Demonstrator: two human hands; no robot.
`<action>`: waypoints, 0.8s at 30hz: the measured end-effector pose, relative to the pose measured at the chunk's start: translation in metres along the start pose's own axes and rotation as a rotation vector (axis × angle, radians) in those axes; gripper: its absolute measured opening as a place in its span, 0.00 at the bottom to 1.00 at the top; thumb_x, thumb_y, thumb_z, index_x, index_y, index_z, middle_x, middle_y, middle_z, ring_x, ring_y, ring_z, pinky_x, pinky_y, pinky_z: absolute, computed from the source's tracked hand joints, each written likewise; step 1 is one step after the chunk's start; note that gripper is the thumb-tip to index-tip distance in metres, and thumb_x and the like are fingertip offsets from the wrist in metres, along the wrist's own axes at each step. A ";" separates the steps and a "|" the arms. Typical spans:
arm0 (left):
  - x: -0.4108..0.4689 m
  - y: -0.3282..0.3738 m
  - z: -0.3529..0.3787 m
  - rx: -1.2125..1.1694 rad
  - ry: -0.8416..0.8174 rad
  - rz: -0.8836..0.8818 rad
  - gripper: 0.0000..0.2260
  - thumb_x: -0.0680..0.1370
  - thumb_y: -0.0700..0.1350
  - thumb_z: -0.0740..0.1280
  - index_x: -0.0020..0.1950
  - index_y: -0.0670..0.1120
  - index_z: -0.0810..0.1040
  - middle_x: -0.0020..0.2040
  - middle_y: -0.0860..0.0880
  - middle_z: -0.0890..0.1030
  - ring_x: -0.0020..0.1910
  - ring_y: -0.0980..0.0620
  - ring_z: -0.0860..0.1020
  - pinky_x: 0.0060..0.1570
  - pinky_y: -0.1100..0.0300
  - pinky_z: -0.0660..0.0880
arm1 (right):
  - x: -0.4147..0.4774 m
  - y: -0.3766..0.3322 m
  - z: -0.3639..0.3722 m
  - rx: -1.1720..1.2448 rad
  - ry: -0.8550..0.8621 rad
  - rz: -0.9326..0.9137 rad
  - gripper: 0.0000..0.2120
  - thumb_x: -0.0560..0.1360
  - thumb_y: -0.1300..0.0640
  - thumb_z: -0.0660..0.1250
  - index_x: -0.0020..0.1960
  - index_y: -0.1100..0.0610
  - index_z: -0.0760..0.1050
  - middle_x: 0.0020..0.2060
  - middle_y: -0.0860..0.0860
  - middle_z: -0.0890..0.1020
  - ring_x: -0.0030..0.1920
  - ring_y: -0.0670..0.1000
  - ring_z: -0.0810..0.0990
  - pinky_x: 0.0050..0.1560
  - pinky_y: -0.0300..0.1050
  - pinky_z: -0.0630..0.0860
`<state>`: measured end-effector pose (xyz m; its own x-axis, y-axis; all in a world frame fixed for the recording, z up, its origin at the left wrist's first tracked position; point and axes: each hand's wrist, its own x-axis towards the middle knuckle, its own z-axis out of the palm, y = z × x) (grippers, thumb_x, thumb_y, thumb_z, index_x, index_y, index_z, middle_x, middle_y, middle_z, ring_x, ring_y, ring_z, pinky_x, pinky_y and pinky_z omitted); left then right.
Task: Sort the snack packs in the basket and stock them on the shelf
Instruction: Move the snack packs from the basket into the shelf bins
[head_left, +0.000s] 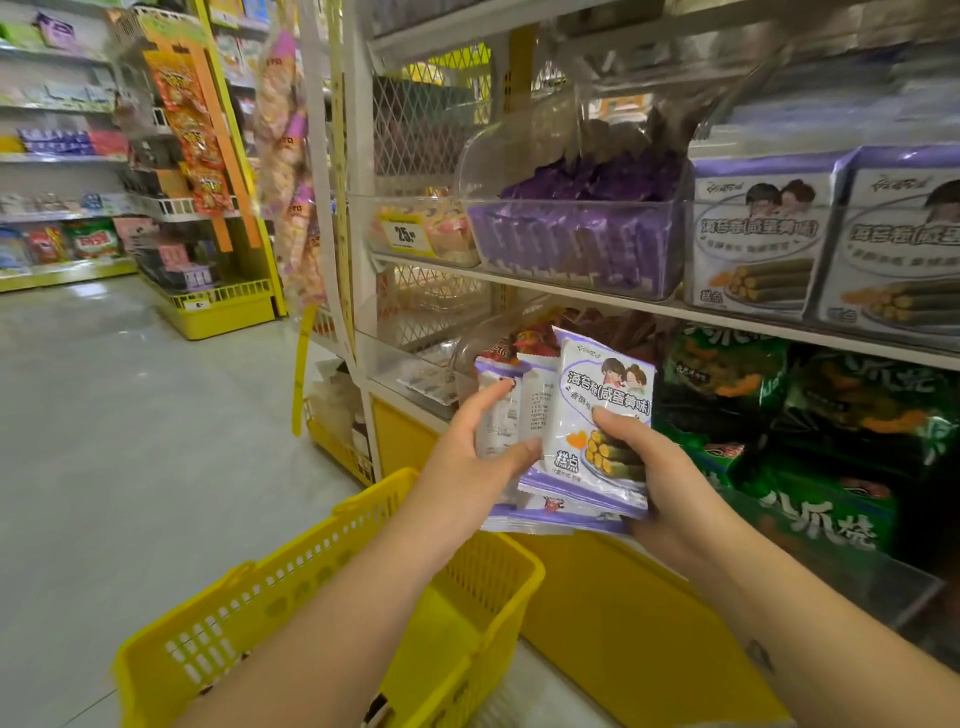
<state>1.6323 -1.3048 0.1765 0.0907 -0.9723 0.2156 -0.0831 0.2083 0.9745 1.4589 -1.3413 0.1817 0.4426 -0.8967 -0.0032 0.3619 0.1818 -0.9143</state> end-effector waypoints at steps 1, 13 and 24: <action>0.000 -0.001 -0.002 0.044 0.061 0.028 0.24 0.74 0.45 0.72 0.59 0.72 0.70 0.65 0.61 0.73 0.58 0.69 0.74 0.48 0.72 0.74 | 0.000 0.001 0.002 0.009 0.020 -0.009 0.16 0.63 0.50 0.73 0.49 0.57 0.83 0.46 0.57 0.85 0.41 0.56 0.85 0.38 0.48 0.81; 0.001 -0.001 -0.002 -0.416 0.058 -0.299 0.10 0.80 0.42 0.63 0.61 0.47 0.78 0.54 0.44 0.84 0.53 0.43 0.83 0.48 0.48 0.81 | 0.009 0.007 0.004 0.103 0.053 -0.025 0.17 0.64 0.52 0.73 0.52 0.55 0.81 0.47 0.57 0.85 0.42 0.57 0.86 0.36 0.50 0.81; 0.000 -0.003 0.000 -0.691 -0.308 -0.439 0.20 0.80 0.55 0.52 0.66 0.51 0.75 0.63 0.43 0.79 0.58 0.42 0.79 0.57 0.44 0.74 | 0.006 0.003 -0.002 0.200 0.037 0.023 0.13 0.63 0.52 0.72 0.45 0.55 0.83 0.46 0.56 0.85 0.41 0.56 0.85 0.39 0.54 0.82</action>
<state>1.6328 -1.3053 0.1735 -0.3076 -0.9443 -0.1172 0.5256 -0.2712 0.8063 1.4611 -1.3468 0.1785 0.4232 -0.9051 -0.0415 0.5093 0.2755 -0.8153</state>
